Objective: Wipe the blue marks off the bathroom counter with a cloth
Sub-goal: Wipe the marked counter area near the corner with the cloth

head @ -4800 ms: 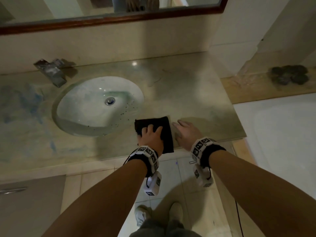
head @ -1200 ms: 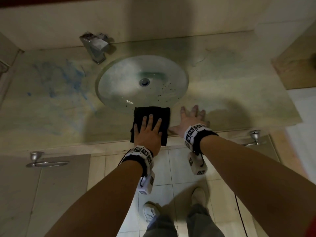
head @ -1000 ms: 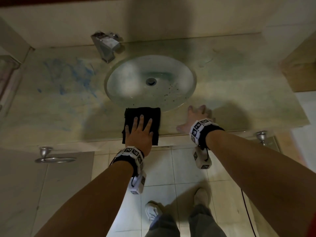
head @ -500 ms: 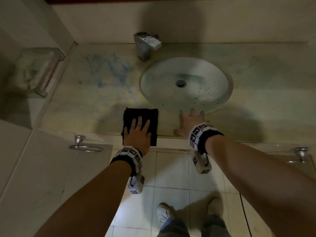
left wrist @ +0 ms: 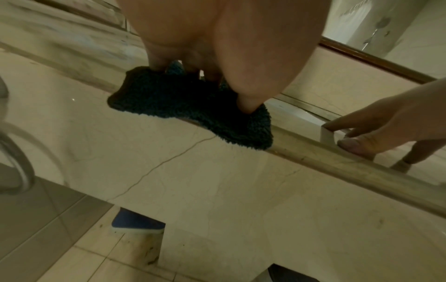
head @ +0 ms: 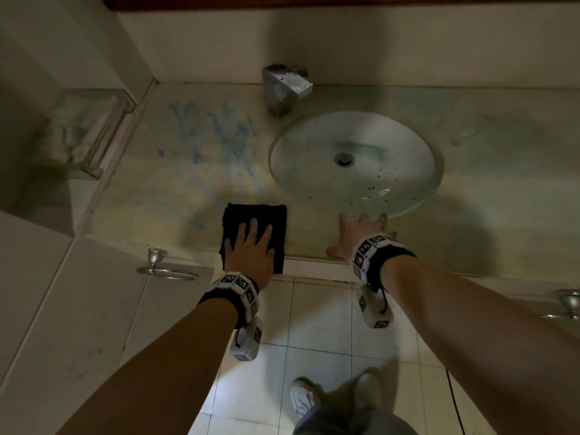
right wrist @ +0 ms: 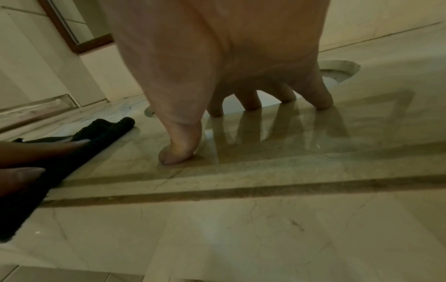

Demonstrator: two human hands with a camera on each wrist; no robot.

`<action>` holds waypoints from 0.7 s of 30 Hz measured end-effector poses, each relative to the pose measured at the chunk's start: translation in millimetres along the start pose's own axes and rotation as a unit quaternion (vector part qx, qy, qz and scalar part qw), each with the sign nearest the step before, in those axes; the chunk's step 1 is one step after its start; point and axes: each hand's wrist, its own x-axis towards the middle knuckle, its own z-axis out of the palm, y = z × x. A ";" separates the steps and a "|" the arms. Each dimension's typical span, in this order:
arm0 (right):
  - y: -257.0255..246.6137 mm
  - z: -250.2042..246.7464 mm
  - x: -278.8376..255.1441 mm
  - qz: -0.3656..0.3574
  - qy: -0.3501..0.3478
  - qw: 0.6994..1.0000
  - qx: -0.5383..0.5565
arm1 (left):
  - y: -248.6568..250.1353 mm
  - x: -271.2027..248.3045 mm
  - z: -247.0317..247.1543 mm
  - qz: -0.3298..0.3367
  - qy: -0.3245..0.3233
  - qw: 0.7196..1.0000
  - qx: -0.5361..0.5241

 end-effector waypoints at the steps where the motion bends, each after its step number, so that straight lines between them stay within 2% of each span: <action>1: 0.9 -1.5 -0.9 0.001 -0.001 1.000 0.005 | 1.0 0.4 -0.4 -0.002 -0.001 1.000 0.000; 12: 1.3 -0.3 7.4 -0.011 -0.008 1.000 0.002 | 18.1 5.4 -12.2 -0.066 -0.036 0.997 -0.020; 21: 7.2 -3.5 7.5 -0.024 -0.011 0.999 0.018 | 30.0 2.0 -6.3 -0.041 -0.044 0.998 -0.004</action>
